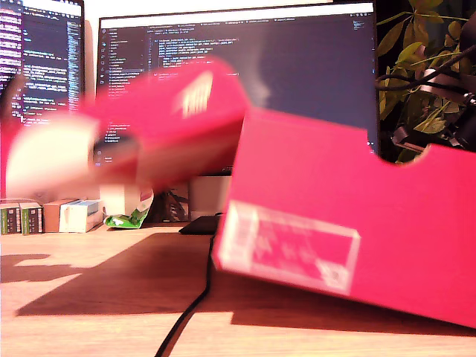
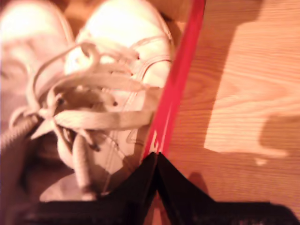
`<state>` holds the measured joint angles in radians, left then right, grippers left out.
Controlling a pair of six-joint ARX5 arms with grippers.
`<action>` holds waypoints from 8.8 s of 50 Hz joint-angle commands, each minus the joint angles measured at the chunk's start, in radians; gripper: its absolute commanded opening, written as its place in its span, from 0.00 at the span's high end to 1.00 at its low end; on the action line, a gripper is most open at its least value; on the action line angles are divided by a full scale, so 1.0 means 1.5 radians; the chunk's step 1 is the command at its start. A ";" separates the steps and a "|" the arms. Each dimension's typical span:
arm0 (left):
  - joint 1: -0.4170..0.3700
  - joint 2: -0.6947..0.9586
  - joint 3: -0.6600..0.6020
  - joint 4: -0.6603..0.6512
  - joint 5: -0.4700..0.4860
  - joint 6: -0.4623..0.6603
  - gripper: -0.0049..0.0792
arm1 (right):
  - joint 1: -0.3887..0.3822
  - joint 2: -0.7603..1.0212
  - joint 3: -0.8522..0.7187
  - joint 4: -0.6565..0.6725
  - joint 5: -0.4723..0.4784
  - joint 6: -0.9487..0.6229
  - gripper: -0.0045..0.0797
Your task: Close the red shoebox by pushing the lid with your left arm and holding the box in place with your right arm
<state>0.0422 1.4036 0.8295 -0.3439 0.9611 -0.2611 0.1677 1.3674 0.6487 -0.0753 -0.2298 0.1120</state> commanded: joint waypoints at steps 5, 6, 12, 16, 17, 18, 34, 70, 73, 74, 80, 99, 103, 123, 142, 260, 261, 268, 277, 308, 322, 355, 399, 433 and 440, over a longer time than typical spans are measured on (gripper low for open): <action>-0.023 -0.047 0.034 -0.019 0.027 0.000 0.96 | 0.045 0.007 0.005 0.002 -0.040 -0.006 0.96; -0.023 -0.051 0.034 -0.022 0.027 0.000 0.96 | 0.045 0.007 0.005 0.001 -0.040 -0.007 0.96; -0.026 -0.064 0.034 -0.043 0.026 0.001 0.96 | 0.045 0.007 0.005 -0.004 -0.040 -0.010 0.96; -0.026 -0.065 0.035 -0.063 0.023 0.007 0.96 | 0.045 0.007 0.005 -0.005 -0.040 -0.013 0.96; -0.026 -0.065 0.035 -0.071 0.022 0.013 0.96 | 0.045 0.007 0.005 -0.005 -0.040 -0.015 0.96; -0.026 -0.065 0.035 -0.077 0.021 0.020 0.96 | 0.045 0.007 0.005 -0.005 -0.040 -0.017 0.96; -0.026 -0.065 0.035 -0.106 0.011 0.035 0.96 | 0.045 0.007 0.005 -0.019 -0.039 -0.027 0.96; -0.026 -0.065 0.164 -0.154 0.007 0.038 0.96 | 0.045 0.007 0.005 -0.037 -0.032 -0.041 0.96; -0.026 -0.065 0.167 -0.157 0.007 0.040 0.96 | 0.045 0.007 0.005 -0.035 -0.032 -0.041 0.96; -0.026 -0.065 0.167 -0.158 0.007 0.040 0.96 | 0.045 0.007 0.005 -0.035 -0.032 -0.041 0.96; -0.034 -0.065 0.167 -0.165 0.007 0.040 0.96 | 0.045 0.007 0.005 -0.030 -0.033 -0.040 0.96; -0.117 -0.065 0.194 -0.134 0.007 0.011 0.96 | 0.045 0.007 0.005 -0.029 -0.033 -0.040 0.96; -0.136 -0.065 0.212 -0.133 0.007 0.011 0.96 | 0.045 0.007 0.005 -0.027 -0.033 -0.040 0.96; -0.222 -0.064 0.239 -0.035 -0.015 -0.032 0.96 | -0.002 -0.008 0.069 -0.084 0.030 -0.025 0.96; -0.294 -0.064 0.244 0.136 -0.074 -0.053 0.96 | -0.053 -0.021 0.175 -0.159 0.032 -0.058 0.96; -0.130 0.267 0.249 -0.310 -0.431 0.163 0.96 | 0.030 0.116 0.208 -0.272 0.007 -0.108 0.96; -0.130 0.267 0.250 -0.316 -0.431 0.165 0.96 | 0.032 0.116 0.208 -0.272 0.007 -0.108 0.96; -0.130 0.252 0.254 -0.336 -0.430 0.180 0.96 | 0.040 0.116 0.208 -0.272 0.007 -0.110 0.96; -0.130 0.188 0.262 -0.326 -0.429 0.180 0.96 | 0.040 0.116 0.208 -0.267 0.007 -0.110 0.96; -0.090 0.136 0.289 -0.344 -0.526 0.181 0.96 | 0.040 0.116 0.208 -0.257 0.007 -0.110 0.96; -0.073 0.215 0.289 -0.347 -0.476 0.194 0.96 | 0.040 0.116 0.208 -0.252 0.007 -0.111 0.96; -0.040 0.326 0.289 -0.336 -0.326 0.213 0.96 | 0.040 0.116 0.208 -0.240 0.008 -0.111 0.96; -0.016 0.258 0.332 -0.382 -0.179 0.232 0.96 | 0.040 0.116 0.208 -0.240 0.008 -0.113 0.96; -0.033 0.170 0.429 -0.454 -0.037 0.232 0.96 | 0.041 0.116 0.208 -0.239 0.007 -0.114 0.96; -0.054 0.162 0.440 -0.454 -0.017 0.231 0.96 | 0.045 0.116 0.208 -0.239 0.007 -0.114 0.96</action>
<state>0.0177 1.6367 1.5066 -1.0138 0.9092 0.0830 0.2043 1.5299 0.9558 -0.4450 -0.1871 -0.0540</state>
